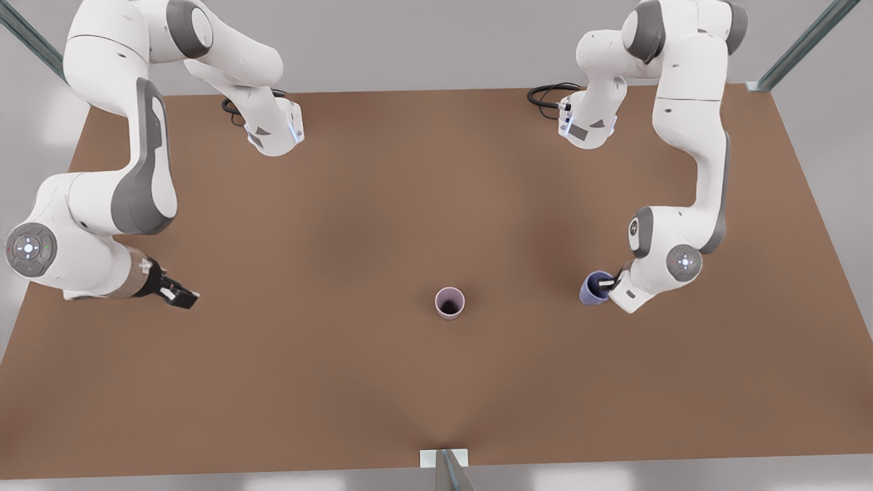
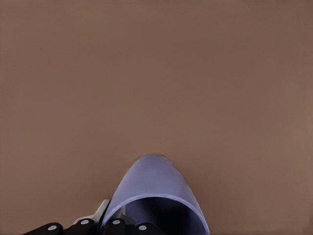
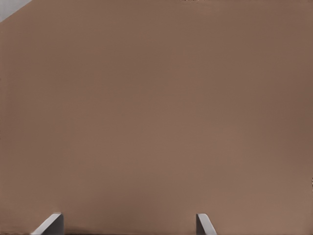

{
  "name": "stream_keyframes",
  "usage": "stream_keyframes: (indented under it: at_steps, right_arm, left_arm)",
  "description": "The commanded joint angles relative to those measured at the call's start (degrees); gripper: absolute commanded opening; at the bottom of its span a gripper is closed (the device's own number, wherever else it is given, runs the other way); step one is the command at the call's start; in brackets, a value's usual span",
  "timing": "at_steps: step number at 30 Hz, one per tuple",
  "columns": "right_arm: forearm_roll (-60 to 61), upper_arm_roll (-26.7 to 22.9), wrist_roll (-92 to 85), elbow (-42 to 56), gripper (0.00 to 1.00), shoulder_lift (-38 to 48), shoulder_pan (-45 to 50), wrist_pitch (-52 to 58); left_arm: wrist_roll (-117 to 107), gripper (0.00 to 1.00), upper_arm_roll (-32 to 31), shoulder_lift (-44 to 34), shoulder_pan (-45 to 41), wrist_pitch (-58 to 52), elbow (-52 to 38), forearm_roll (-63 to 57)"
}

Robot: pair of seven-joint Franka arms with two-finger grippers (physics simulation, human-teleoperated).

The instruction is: Stack the cups, with the pink cup at the bottom and the purple cup at the top

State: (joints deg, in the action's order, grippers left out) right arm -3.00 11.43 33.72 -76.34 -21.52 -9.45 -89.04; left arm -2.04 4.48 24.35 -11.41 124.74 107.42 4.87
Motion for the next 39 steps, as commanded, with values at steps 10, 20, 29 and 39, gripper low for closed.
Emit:
stream_keyframes:
  at_steps: [10,20,29,39]
  right_arm:
    - [0.0,0.0,-37.1,-0.2,1.00,0.0,-0.2,0.6]
    - [-0.9,0.0,-45.8,0.1,1.00,-0.1,0.0,-0.6]
    - [-3.0,0.3,-40.2,0.5,1.00,-0.4,0.2,0.5]
    - [-1.2,0.4,-32.9,1.6,1.00,-0.2,0.1,1.9]
  left_arm:
    - [-38.5,0.21,-0.6,9.0,-18.6,-31.1,-34.3,1.2]
    - [-47.0,0.21,-0.3,19.8,-22.7,-23.8,-48.9,7.3]
    - [-47.1,0.21,-0.4,22.8,-24.4,-21.0,-50.8,7.8]
    - [-46.7,0.21,-0.3,23.6,-23.7,-19.6,-48.8,7.2]
